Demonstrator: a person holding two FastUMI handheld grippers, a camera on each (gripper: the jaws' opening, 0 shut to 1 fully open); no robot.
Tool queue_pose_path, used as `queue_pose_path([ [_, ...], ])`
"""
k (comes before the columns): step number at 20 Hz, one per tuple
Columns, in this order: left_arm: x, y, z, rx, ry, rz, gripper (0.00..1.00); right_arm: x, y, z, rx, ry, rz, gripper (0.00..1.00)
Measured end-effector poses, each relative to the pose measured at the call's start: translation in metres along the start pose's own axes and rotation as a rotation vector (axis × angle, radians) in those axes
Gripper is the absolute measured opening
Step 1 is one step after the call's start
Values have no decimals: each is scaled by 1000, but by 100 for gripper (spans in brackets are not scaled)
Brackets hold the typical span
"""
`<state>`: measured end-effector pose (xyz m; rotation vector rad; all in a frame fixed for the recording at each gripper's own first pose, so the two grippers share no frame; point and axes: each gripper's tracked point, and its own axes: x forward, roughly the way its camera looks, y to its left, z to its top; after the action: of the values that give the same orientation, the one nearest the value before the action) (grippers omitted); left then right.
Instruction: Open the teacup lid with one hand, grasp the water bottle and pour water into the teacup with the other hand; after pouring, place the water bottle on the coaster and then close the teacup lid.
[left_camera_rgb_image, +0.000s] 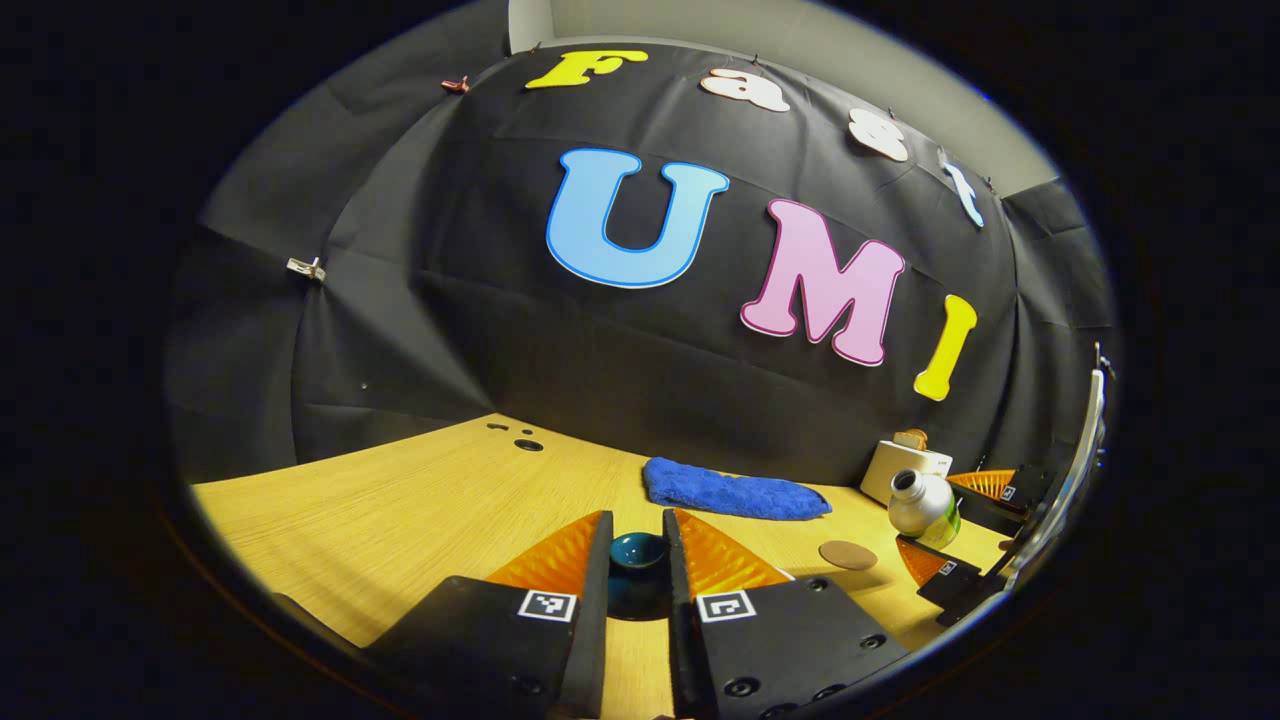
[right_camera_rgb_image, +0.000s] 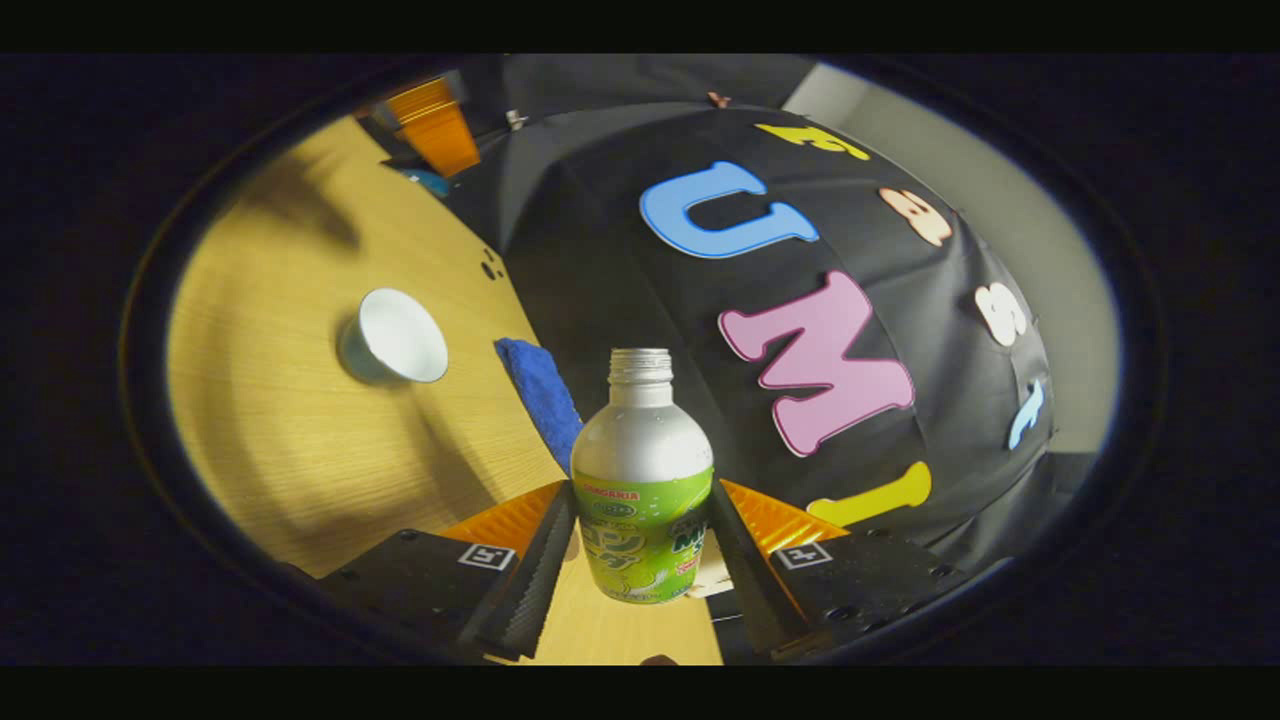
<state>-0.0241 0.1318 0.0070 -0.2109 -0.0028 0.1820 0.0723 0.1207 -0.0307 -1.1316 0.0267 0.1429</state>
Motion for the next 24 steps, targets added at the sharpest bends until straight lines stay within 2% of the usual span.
queue_pose_path([
  [9,3,6,-5,-20,18,7,30,12,5,18,-344,-28,-8,78],
  [10,2,6,-5,-19,18,7,30,13,4,22,-379,-34,-10,75],
  [15,3,6,-5,-19,20,5,30,12,5,29,-482,-66,3,78],
  [16,3,6,-5,-19,22,6,30,13,6,32,-507,-72,-1,81],
  [17,3,7,-6,-21,23,6,30,13,6,33,-531,-78,-5,78],
  [20,2,7,-6,-26,25,5,29,15,11,38,-578,-96,-2,80],
  [22,4,8,-7,-26,28,4,30,14,13,39,-600,-103,5,78],
  [23,4,8,-7,-26,29,4,30,13,14,39,-612,-106,8,80],
  [24,3,8,-6,-26,29,3,30,13,15,41,-624,-106,9,78],
])
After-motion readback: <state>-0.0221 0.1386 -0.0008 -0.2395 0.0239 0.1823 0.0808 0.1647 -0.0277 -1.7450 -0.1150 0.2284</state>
